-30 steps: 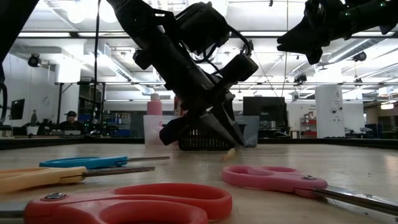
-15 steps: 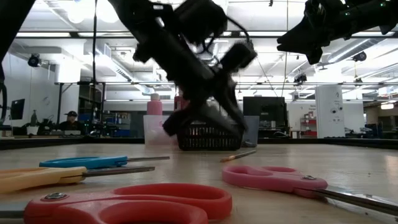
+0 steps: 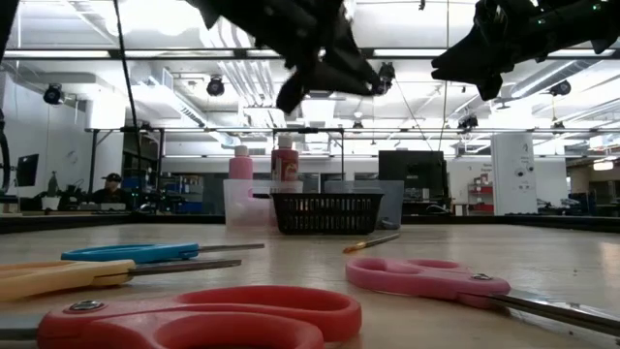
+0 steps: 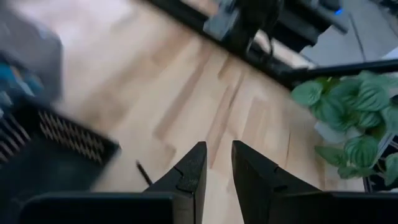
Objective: Pick & Place Paint Supplies
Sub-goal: Put the black paint brush into the gray bin
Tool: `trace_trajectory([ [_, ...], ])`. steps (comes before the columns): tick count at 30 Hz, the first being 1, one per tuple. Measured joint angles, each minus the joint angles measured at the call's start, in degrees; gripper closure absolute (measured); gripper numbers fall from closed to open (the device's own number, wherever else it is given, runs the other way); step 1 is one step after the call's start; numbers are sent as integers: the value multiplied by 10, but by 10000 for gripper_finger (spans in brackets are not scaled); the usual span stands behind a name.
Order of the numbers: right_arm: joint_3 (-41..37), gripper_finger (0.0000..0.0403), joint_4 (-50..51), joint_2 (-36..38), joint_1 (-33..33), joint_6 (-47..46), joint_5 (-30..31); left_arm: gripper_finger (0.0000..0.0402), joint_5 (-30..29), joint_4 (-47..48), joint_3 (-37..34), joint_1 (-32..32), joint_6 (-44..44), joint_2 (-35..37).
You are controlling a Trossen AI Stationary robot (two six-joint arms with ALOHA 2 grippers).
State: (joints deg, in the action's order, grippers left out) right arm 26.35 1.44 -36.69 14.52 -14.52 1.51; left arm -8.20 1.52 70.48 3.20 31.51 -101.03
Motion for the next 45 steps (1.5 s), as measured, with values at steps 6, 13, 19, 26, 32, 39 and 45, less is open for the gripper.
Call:
trace_trajectory([
  [6,0,278,0,0,0,0,0,323,-2,-18,-35,-15,-121,83],
  [13,0,278,0,0,0,0,0,323,9,-144,-167,-43,-206,215],
  [19,0,278,0,-2,0,0,0,323,29,-202,-298,-53,-214,364],
  [26,0,278,0,-2,0,0,0,323,29,-200,-431,-53,-236,560],
  [32,0,278,0,-2,0,0,0,323,29,-201,-513,-53,-250,710],
  [39,0,278,0,-2,0,0,0,323,28,-199,-595,-53,-276,842],
  [45,0,278,0,-2,0,0,0,323,19,-192,-641,-53,-274,913],
])
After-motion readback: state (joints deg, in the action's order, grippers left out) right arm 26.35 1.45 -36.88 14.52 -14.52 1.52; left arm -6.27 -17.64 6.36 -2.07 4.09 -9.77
